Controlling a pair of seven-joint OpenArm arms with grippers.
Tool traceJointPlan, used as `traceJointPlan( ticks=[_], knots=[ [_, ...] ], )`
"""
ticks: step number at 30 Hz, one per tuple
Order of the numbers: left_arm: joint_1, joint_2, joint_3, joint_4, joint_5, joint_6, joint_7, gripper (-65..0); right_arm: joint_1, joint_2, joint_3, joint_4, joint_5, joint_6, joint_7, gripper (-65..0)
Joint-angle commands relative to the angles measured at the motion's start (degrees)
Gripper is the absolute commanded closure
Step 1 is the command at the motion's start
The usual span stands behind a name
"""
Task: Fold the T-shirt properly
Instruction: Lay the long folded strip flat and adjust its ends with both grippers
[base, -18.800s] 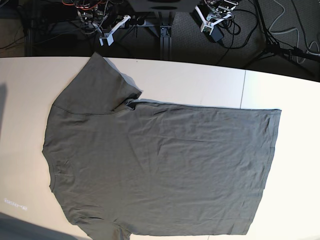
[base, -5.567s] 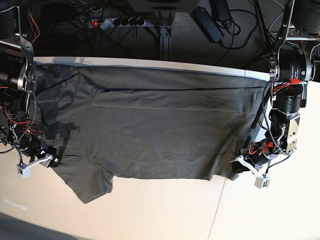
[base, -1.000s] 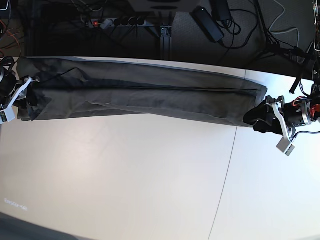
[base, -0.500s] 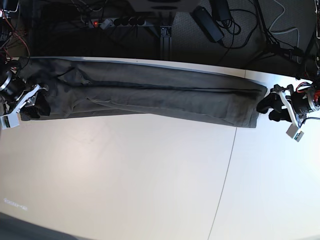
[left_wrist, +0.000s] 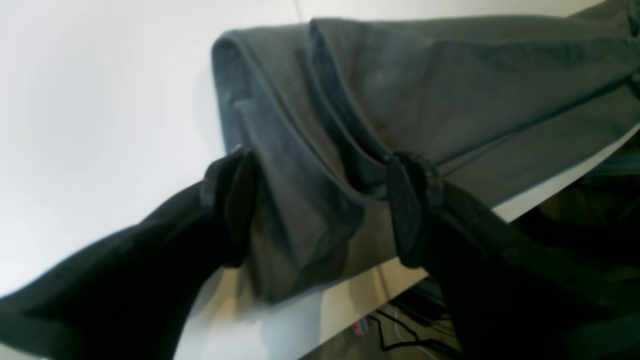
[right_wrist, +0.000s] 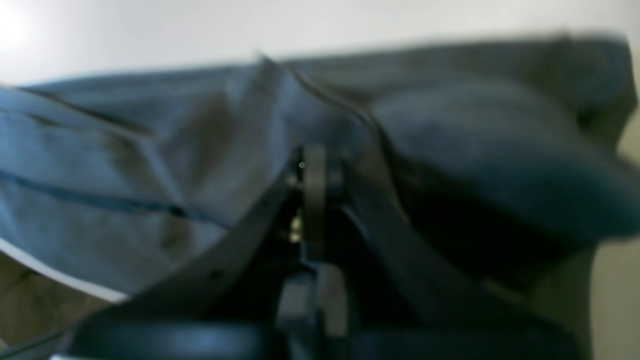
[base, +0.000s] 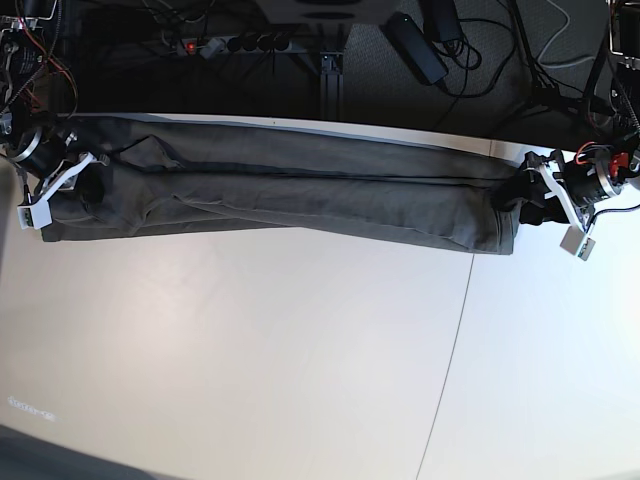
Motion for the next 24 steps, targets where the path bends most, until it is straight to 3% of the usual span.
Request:
traceJointPlan(
  ticks=[1, 20, 22, 24],
  knots=[
    [-0.7, -0.7, -0.5, 0.7, -0.8, -0.8, -1.0, -44.0, 0.5, 1.1, 0.5, -0.2, 0.7, 3.0, 1.1, 0.0],
    [-0.7, 6.0, -0.3, -5.4, -2.0, -0.8, -3.1, -43.7, 0.5, 1.1, 0.5, -3.1, 2.9, 3.0, 1.3, 0.0],
    [-0.7, 6.1, -0.3, -5.4, -2.4, -0.8, -3.5, -38.0, 0.5, 1.1, 0.5, -3.1, 2.9, 3.0, 1.3, 0.0],
    [-0.7, 6.0, -0.3, -5.4, -2.1, -0.8, -3.9, -19.5, 0.6, 1.1, 0.5, -3.1, 2.9, 3.0, 1.3, 0.0]
  ],
)
